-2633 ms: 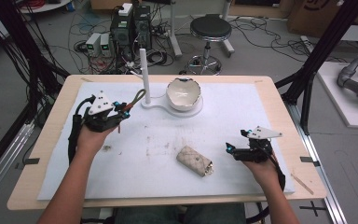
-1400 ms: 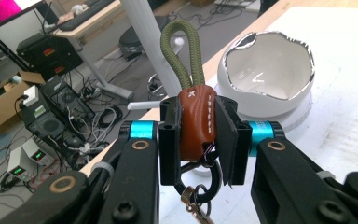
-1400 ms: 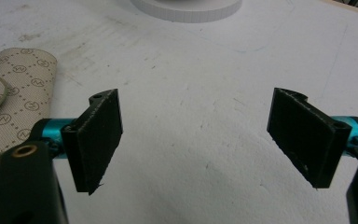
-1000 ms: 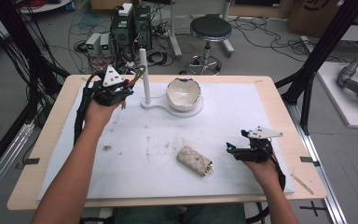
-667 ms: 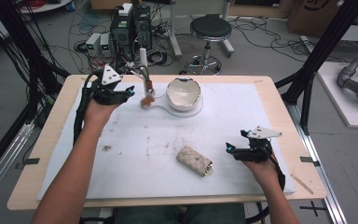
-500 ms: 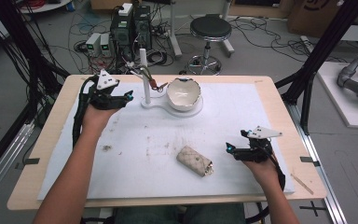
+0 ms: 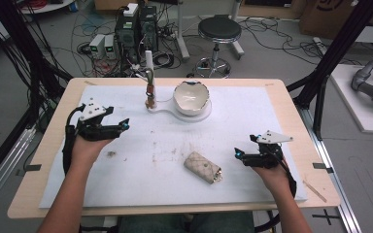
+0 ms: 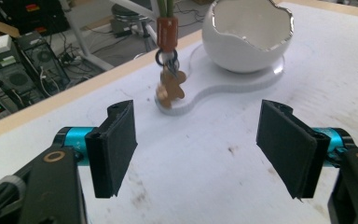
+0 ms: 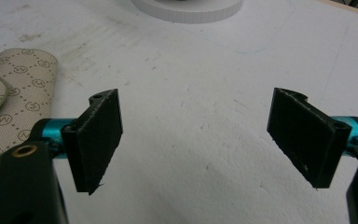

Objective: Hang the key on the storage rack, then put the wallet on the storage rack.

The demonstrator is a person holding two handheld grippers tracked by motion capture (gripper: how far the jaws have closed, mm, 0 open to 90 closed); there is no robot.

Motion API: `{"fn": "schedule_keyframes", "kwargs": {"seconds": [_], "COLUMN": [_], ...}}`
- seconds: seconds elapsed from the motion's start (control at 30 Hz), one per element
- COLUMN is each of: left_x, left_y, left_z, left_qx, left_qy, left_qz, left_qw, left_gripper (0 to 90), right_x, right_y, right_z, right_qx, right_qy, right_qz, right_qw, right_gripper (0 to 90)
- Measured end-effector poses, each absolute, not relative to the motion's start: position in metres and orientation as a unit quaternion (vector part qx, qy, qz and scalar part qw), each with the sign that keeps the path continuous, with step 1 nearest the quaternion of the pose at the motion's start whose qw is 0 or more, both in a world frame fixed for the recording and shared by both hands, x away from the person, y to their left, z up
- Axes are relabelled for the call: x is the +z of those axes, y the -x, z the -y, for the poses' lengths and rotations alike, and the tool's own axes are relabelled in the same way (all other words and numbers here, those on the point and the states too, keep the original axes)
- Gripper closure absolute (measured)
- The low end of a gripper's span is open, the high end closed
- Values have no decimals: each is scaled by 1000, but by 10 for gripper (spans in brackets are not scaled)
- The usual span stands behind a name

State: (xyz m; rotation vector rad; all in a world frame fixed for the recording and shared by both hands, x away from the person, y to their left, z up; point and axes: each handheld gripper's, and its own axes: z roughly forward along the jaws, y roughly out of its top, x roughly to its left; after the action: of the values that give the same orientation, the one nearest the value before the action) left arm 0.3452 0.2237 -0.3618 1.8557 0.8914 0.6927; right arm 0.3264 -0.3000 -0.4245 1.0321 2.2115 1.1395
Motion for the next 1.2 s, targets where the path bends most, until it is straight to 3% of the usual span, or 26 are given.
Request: {"fn": "schedule_keyframes", "kwargs": {"seconds": [0.5,1.2], "left_x": [-395,-414], "left_y": [-329,-336], "left_z": [-257,-258], "left_qx": [246,226], "left_qy": [-741,-741], "left_qz": [-364,-356], "left_qw": [508,522], "left_gripper": [208,186], "right_x": [-426,-428], "right_y": [-327,-327], "right_z": [297,292], "right_qx": [410,409], "right_qy": [-372,-361], "right_qz": [-803,-810], "right_qw": [220,216], "right_gripper": [184,184]}}
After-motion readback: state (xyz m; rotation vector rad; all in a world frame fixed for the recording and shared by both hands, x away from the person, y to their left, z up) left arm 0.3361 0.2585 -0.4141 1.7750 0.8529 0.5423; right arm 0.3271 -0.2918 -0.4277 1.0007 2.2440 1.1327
